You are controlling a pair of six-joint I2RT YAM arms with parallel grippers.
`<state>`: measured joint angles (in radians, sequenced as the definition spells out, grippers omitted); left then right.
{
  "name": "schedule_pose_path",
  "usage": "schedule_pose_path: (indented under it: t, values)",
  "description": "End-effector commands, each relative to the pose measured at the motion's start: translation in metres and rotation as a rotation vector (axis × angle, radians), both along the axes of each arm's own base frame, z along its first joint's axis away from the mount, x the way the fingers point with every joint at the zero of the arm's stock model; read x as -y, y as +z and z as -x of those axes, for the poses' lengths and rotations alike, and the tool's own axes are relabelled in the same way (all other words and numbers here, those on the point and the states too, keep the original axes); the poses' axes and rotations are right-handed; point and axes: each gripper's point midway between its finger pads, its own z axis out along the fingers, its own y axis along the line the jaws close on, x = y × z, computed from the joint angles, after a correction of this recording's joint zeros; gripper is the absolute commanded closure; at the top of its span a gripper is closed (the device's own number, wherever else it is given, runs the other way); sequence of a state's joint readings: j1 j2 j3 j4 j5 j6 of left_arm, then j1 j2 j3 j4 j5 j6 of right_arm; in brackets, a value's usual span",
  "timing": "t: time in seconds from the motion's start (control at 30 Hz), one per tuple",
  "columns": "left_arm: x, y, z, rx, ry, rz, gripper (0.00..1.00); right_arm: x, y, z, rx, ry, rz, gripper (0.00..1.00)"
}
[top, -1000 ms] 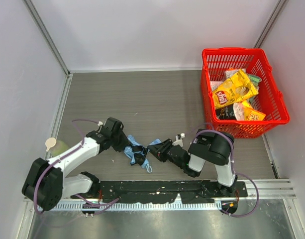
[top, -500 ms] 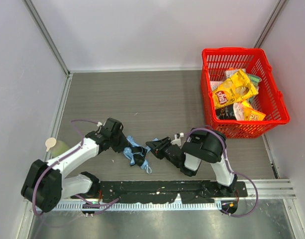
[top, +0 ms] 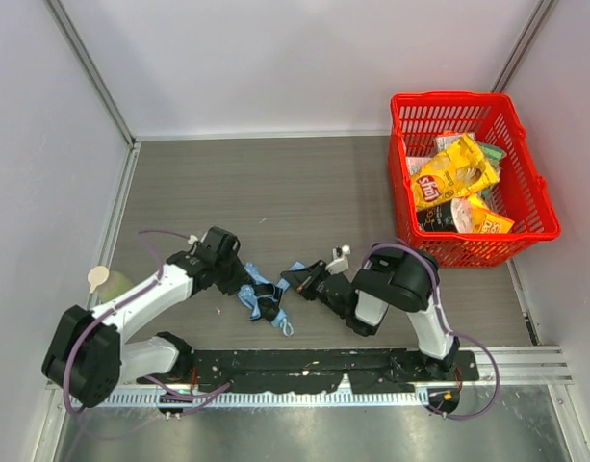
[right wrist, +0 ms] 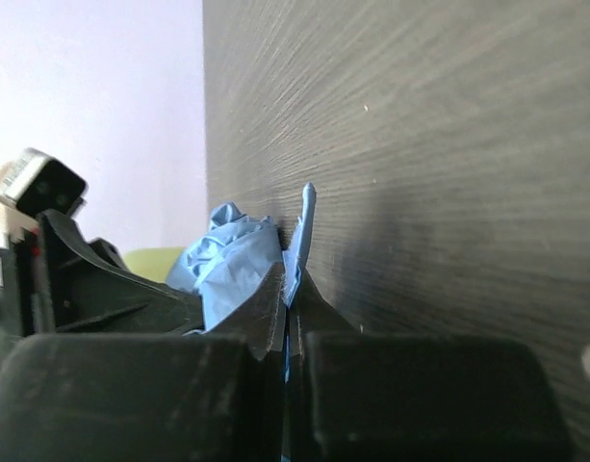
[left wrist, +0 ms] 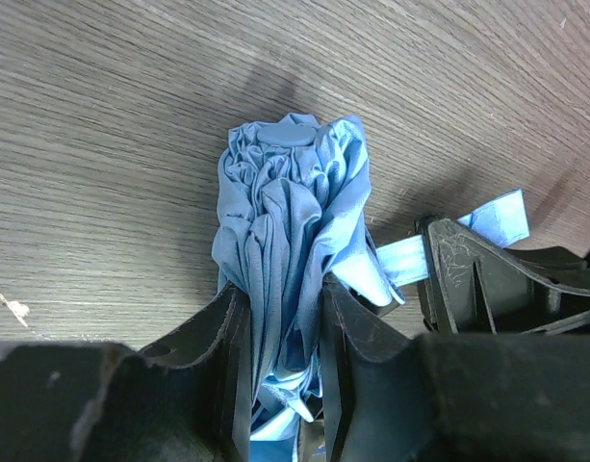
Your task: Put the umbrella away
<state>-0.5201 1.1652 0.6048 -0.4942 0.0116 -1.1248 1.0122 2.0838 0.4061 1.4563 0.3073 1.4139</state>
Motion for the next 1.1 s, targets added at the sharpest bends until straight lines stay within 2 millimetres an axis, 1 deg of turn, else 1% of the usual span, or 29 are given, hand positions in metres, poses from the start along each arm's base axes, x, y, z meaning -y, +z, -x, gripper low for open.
schedule_pose_path:
  t: [0.0,0.03,0.07,0.1,0.13,0.17,0.2,0.27,0.3,0.33,0.37,0.4,0.47,0.53,0.57,0.6,0.7,0.8,0.93,1.07]
  values:
    - [-0.033,-0.029,0.028,-0.130,-0.004,-0.188,1.00,0.004,0.073,-0.028,0.411,-0.001,0.064,0.99]
    - [-0.032,-0.032,0.029,-0.142,-0.006,-0.186,1.00,-0.003,0.095,-0.028,0.470,0.028,0.034,0.99]
    - [-0.031,-0.033,0.029,-0.154,-0.008,-0.190,1.00,-0.006,0.102,-0.031,0.516,0.038,0.057,0.99]
    - [-0.031,-0.036,0.030,-0.167,-0.009,-0.198,1.00,-0.013,0.119,-0.030,0.557,0.064,0.030,0.99]
    - [-0.029,-0.036,0.029,-0.167,-0.018,-0.201,1.00,-0.013,0.125,-0.034,0.577,0.063,0.033,0.99]
    - [-0.030,-0.037,0.031,-0.174,-0.028,-0.215,1.00,-0.016,0.141,-0.034,0.609,0.076,0.005,0.99]
    - [-0.030,-0.039,0.033,-0.185,-0.032,-0.223,1.00,-0.015,0.149,-0.038,0.618,0.070,-0.015,0.99]
    - [-0.024,-0.039,0.034,-0.184,-0.065,-0.229,1.00,-0.019,0.169,-0.040,0.642,0.081,-0.061,0.99]
    - [-0.023,-0.039,0.035,-0.178,-0.084,-0.250,1.00,-0.022,0.183,-0.042,0.663,0.076,-0.087,0.99]
    - [-0.023,-0.040,0.036,-0.180,-0.098,-0.266,1.00,-0.022,0.187,-0.044,0.663,0.071,-0.100,0.99]
    - [-0.024,-0.043,0.037,-0.196,-0.106,-0.279,1.00,-0.024,0.199,-0.045,0.688,0.071,-0.134,0.99]
    - [-0.025,-0.046,0.039,-0.208,-0.117,-0.289,1.00,-0.026,0.208,-0.047,0.698,0.066,-0.159,0.99]
    - [-0.024,-0.054,0.045,-0.243,-0.137,-0.287,1.00,-0.024,0.220,-0.047,0.735,0.060,-0.189,0.99]
    - [-0.023,-0.059,0.050,-0.270,-0.145,-0.280,1.00,-0.019,0.229,-0.049,0.752,0.041,-0.205,0.99]
    - [-0.023,-0.058,0.052,-0.280,-0.153,-0.281,1.00,-0.018,0.232,-0.050,0.766,0.038,-0.198,0.99]
    - [-0.023,-0.058,0.052,-0.288,-0.162,-0.289,1.00,-0.016,0.240,-0.047,0.787,0.034,-0.202,0.99]
    - [-0.028,-0.063,0.060,-0.336,-0.199,-0.322,1.00,-0.006,0.258,-0.051,0.821,0.010,-0.224,0.99]
    - [-0.027,-0.063,0.060,-0.352,-0.219,-0.346,1.00,0.002,0.282,-0.055,0.862,-0.015,-0.259,0.99]
    - [-0.026,-0.064,0.061,-0.376,-0.243,-0.383,1.00,0.010,0.300,-0.063,0.893,-0.032,-0.284,0.99]
    - [-0.026,-0.065,0.061,-0.399,-0.257,-0.395,1.00,0.018,0.304,-0.063,0.923,-0.044,-0.266,0.99]
